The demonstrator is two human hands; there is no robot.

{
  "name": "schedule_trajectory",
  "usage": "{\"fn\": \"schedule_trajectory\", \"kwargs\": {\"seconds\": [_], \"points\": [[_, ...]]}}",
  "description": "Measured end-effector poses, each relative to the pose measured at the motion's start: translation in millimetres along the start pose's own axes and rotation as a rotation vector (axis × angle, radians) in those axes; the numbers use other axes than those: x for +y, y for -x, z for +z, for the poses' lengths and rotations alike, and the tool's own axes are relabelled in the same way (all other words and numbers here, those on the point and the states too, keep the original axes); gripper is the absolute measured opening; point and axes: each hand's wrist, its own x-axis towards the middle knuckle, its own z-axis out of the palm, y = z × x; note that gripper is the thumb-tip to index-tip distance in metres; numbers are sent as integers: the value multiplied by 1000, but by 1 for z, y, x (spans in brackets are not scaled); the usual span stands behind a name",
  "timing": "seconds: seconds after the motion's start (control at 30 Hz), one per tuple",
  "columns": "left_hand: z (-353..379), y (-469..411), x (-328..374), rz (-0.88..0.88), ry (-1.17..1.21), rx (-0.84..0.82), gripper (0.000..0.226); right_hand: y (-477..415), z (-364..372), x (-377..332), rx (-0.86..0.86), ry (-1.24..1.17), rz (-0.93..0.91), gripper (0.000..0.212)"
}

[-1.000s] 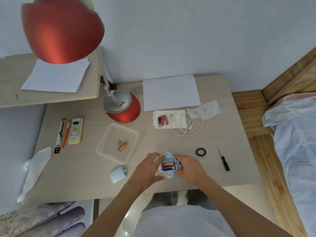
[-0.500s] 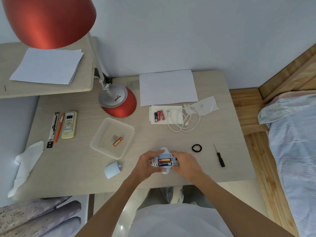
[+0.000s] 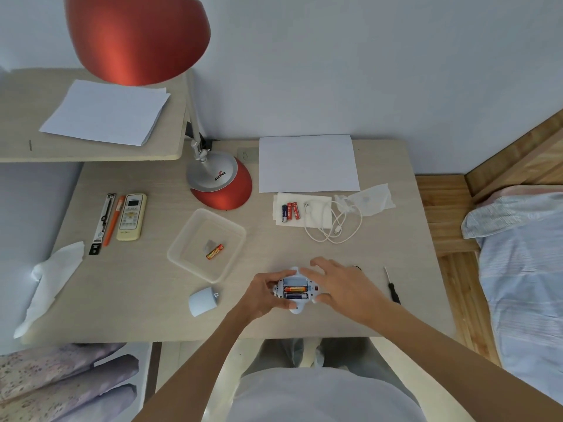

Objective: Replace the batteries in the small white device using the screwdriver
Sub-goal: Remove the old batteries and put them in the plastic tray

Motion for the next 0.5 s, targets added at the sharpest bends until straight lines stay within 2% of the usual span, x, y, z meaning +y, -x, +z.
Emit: {"fn": "schedule_trajectory", "kwargs": {"seconds": [0.17, 0.3, 0.5], "points": [[-3, -3, 1, 5, 13, -26, 72, -9, -8, -3, -155, 229, -204, 100], [-3, -5, -1, 14, -15, -39, 74, -19, 4, -4, -256, 299, -284, 99], [-4, -3, -2, -7, 24, -33, 71, -35, 12, -6, -299, 283, -301, 89]]}}
